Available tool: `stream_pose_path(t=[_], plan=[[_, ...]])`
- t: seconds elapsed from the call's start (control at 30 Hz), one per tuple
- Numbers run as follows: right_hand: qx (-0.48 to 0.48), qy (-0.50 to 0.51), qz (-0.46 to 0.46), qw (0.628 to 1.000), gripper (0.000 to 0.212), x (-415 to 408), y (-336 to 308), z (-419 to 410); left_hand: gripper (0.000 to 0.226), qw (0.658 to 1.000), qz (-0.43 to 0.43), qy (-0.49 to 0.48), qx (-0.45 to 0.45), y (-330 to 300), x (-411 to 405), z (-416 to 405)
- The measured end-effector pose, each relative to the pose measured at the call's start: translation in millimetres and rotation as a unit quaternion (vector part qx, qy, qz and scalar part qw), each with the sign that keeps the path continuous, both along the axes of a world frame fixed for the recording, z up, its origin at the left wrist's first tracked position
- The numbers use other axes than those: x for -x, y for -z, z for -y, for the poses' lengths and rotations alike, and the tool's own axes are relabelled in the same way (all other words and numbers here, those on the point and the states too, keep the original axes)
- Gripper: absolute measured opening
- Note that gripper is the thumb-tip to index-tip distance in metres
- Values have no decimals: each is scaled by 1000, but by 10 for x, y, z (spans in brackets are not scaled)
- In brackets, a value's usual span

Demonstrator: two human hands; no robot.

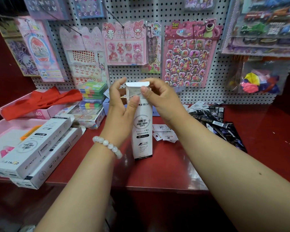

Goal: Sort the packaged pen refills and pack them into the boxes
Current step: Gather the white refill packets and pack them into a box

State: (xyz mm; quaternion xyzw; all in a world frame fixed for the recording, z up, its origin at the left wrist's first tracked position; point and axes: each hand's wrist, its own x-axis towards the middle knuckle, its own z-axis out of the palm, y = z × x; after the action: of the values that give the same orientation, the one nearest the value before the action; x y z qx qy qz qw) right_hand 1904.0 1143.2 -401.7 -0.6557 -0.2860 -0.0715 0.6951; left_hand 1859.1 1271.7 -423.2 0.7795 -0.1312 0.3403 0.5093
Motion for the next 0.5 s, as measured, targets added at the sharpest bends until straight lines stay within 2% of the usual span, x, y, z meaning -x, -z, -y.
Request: stream_pose_path(t=[0.17,0.23,0.3,0.4,0.5], plan=[[14,-12,13,1000,14,16,-12,16,52,999,-22,34,-8,30,-23,-1],[-42,-35,-26,998,16,37,15,29,40,999,-8,17,35,37,-9,31],[-88,-13,-29,996,16,49,78,46,26,998,14,-21,63,29,31,77],[-44,65,31,996,6,58,152,36,16,997,36,-47,49,65,12,63],[-18,93,69,993,9,71,137,19,10,996,46,-77,-8,94,-45,23]])
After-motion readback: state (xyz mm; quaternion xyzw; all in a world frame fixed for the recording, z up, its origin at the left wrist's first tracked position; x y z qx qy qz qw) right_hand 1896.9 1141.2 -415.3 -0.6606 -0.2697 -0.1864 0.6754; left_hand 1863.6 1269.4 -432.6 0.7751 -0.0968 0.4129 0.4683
